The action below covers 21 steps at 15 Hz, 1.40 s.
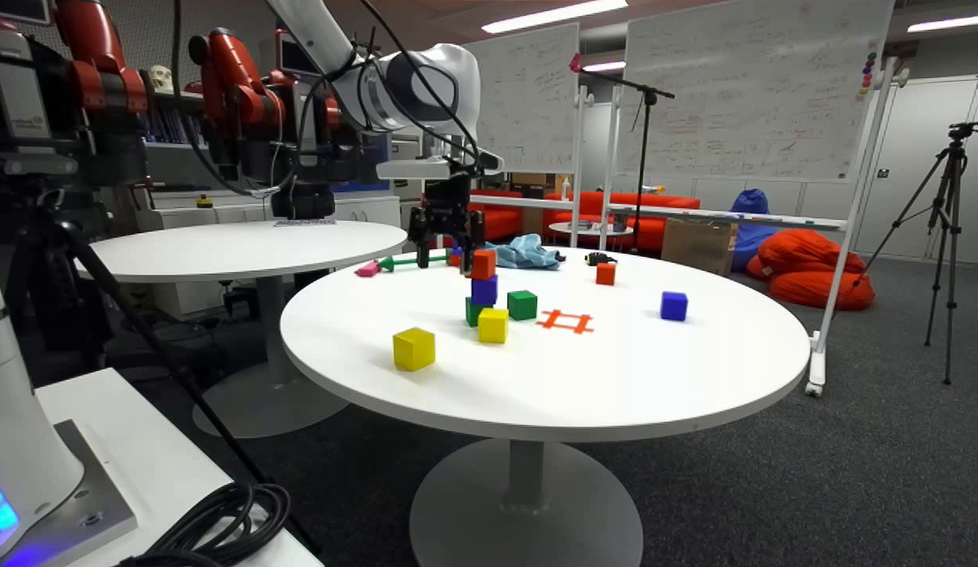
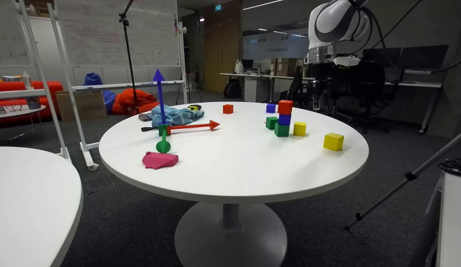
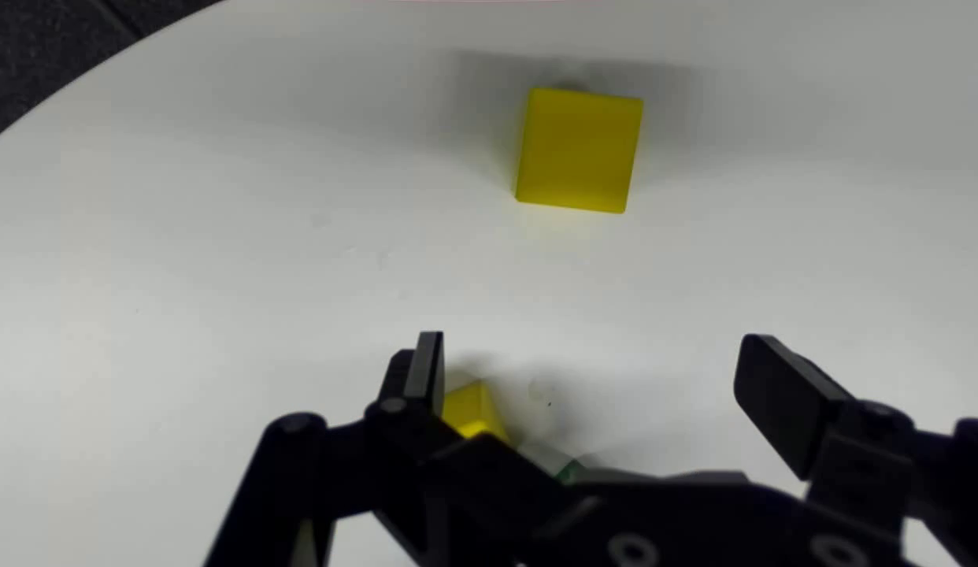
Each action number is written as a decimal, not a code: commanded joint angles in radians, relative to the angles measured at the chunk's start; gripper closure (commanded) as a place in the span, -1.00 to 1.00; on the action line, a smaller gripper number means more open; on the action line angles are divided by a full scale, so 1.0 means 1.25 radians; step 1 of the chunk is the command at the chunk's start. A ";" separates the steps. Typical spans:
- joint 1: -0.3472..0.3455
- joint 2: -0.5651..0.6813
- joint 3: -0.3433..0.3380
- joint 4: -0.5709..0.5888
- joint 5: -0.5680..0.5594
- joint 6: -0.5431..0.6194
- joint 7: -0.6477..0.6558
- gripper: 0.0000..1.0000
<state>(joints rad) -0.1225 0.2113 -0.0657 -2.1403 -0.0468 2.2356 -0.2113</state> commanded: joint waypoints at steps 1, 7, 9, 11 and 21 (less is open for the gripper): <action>-0.008 -0.059 0.000 -0.096 0.070 0.030 -0.002 -1.00; 0.006 -0.004 -0.003 -0.109 0.046 0.049 0.031 -1.00; 0.011 0.021 0.000 -0.102 0.044 0.044 0.032 -1.00; 0.017 0.048 0.002 -0.092 0.034 0.042 0.038 -1.00; 0.047 0.107 -0.006 -0.073 -0.052 0.050 0.096 -1.00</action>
<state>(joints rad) -0.0738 0.3314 -0.0636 -2.2399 -0.0749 2.2792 -0.1204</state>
